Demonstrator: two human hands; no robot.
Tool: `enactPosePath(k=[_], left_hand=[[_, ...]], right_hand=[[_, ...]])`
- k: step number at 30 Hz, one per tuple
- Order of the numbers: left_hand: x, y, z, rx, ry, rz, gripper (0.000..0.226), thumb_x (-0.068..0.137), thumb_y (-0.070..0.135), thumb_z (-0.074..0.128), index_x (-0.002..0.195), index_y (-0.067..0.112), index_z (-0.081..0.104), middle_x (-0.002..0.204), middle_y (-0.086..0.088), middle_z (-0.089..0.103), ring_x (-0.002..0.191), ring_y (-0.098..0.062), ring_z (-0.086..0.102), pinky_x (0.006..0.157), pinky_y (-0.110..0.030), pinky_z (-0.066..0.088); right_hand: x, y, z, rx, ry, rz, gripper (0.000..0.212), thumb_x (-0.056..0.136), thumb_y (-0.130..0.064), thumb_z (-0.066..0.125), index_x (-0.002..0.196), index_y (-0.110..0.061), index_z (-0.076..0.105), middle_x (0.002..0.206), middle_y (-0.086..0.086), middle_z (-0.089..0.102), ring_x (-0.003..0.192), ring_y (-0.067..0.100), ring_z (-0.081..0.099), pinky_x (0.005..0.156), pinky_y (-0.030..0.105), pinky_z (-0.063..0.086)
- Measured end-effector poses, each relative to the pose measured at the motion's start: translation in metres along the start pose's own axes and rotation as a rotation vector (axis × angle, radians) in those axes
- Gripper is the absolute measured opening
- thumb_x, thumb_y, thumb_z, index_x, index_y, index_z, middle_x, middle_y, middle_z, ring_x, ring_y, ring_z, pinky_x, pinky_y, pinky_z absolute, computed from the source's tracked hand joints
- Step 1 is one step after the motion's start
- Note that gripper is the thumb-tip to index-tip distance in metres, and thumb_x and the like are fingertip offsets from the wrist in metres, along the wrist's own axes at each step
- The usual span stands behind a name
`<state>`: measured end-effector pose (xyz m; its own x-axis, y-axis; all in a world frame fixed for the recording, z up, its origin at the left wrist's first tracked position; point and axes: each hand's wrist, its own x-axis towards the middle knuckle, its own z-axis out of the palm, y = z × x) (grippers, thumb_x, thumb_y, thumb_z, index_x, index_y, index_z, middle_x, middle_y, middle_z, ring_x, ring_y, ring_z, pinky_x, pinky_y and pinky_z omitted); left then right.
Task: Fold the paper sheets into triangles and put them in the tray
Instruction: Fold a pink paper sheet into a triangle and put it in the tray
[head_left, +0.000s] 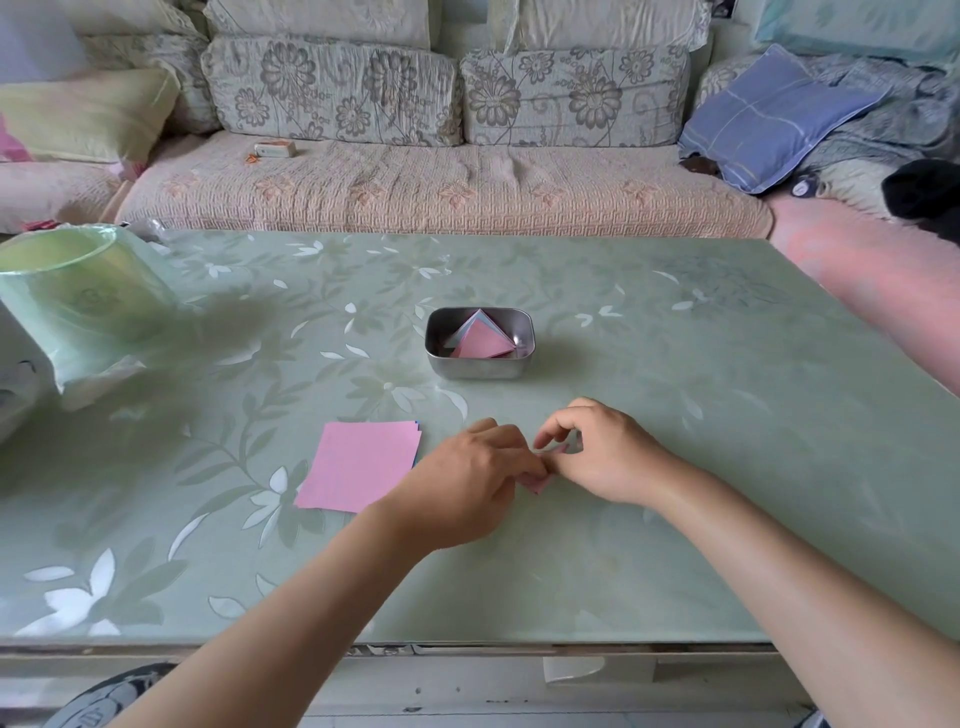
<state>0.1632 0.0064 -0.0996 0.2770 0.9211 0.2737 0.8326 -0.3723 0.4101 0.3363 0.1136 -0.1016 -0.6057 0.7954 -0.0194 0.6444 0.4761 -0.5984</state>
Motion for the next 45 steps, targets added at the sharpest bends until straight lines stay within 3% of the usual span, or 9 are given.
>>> enactPosePath(k=[7, 10, 15, 23, 28, 35, 40, 45], left_hand=[[-0.003, 0.006, -0.003, 0.066, -0.079, -0.018, 0.039, 0.082, 0.010, 0.053, 0.113, 0.024, 0.071, 0.110, 0.001, 0.060, 0.094, -0.023, 0.051, 0.087, -0.033, 0.044], [-0.003, 0.007, -0.004, 0.061, -0.086, -0.023, 0.036, 0.083, 0.013, 0.054, 0.114, 0.024, 0.071, 0.111, 0.000, 0.059, 0.094, -0.023, 0.050, 0.089, -0.034, 0.043], [-0.005, 0.008, -0.002, 0.080, -0.068, -0.015, 0.033, 0.084, 0.019, 0.057, 0.113, 0.025, 0.070, 0.111, 0.001, 0.059, 0.093, -0.022, 0.049, 0.088, -0.030, 0.042], [-0.005, 0.008, 0.003, 0.110, -0.045, -0.036, 0.029, 0.084, 0.026, 0.061, 0.112, 0.027, 0.070, 0.108, 0.004, 0.057, 0.091, -0.018, 0.046, 0.083, -0.028, 0.043], [0.000, 0.015, 0.011, 0.206, -0.052, -0.066, 0.037, 0.088, 0.040, 0.054, 0.123, 0.033, 0.063, 0.111, 0.006, 0.052, 0.092, -0.019, 0.042, 0.079, -0.024, 0.036], [0.006, 0.019, 0.017, 0.233, -0.047, -0.128, 0.038, 0.091, 0.047, 0.047, 0.126, 0.036, 0.057, 0.112, 0.006, 0.048, 0.097, -0.018, 0.039, 0.082, -0.028, 0.040], [0.007, 0.017, 0.019, 0.188, -0.043, -0.157, 0.039, 0.092, 0.045, 0.049, 0.130, 0.039, 0.055, 0.113, 0.004, 0.048, 0.101, -0.018, 0.040, 0.086, -0.027, 0.037], [0.003, 0.016, 0.016, 0.113, -0.041, -0.162, 0.035, 0.091, 0.041, 0.052, 0.125, 0.039, 0.059, 0.112, 0.005, 0.049, 0.103, -0.017, 0.041, 0.090, -0.031, 0.042]], right_hand=[[0.003, 0.006, -0.006, 0.086, -0.017, 0.027, 0.019, 0.074, -0.035, 0.083, 0.076, -0.046, 0.068, 0.079, -0.019, 0.056, 0.064, -0.007, 0.053, 0.057, 0.008, 0.039], [0.004, 0.006, -0.007, 0.119, -0.042, 0.058, 0.017, 0.073, -0.038, 0.085, 0.080, -0.043, 0.070, 0.066, -0.033, 0.057, 0.056, -0.008, 0.052, 0.050, 0.007, 0.037], [0.004, 0.004, -0.009, 0.129, -0.051, 0.066, 0.020, 0.070, -0.044, 0.086, 0.081, -0.042, 0.070, 0.065, -0.045, 0.052, 0.055, -0.010, 0.053, 0.046, 0.006, 0.036], [0.006, 0.007, -0.015, 0.160, -0.025, 0.125, 0.018, 0.064, -0.040, 0.092, 0.070, -0.039, 0.075, 0.060, -0.028, 0.064, 0.053, -0.007, 0.056, 0.052, 0.006, 0.038], [0.009, 0.007, -0.015, 0.146, 0.017, 0.187, 0.015, 0.070, -0.027, 0.088, 0.069, -0.038, 0.077, 0.068, -0.014, 0.072, 0.060, 0.005, 0.063, 0.060, 0.020, 0.052], [0.010, 0.006, -0.014, 0.105, 0.043, 0.216, 0.022, 0.075, -0.019, 0.079, 0.067, -0.039, 0.075, 0.066, -0.015, 0.071, 0.061, 0.004, 0.064, 0.054, 0.012, 0.045], [0.006, 0.006, -0.009, 0.114, 0.060, 0.196, 0.031, 0.082, -0.010, 0.065, 0.070, -0.037, 0.073, 0.059, -0.021, 0.064, 0.054, -0.007, 0.057, 0.048, 0.006, 0.037], [0.004, 0.006, -0.009, 0.156, 0.052, 0.161, 0.023, 0.079, -0.015, 0.079, 0.073, -0.035, 0.072, 0.058, -0.013, 0.061, 0.049, -0.004, 0.051, 0.052, 0.008, 0.039]])
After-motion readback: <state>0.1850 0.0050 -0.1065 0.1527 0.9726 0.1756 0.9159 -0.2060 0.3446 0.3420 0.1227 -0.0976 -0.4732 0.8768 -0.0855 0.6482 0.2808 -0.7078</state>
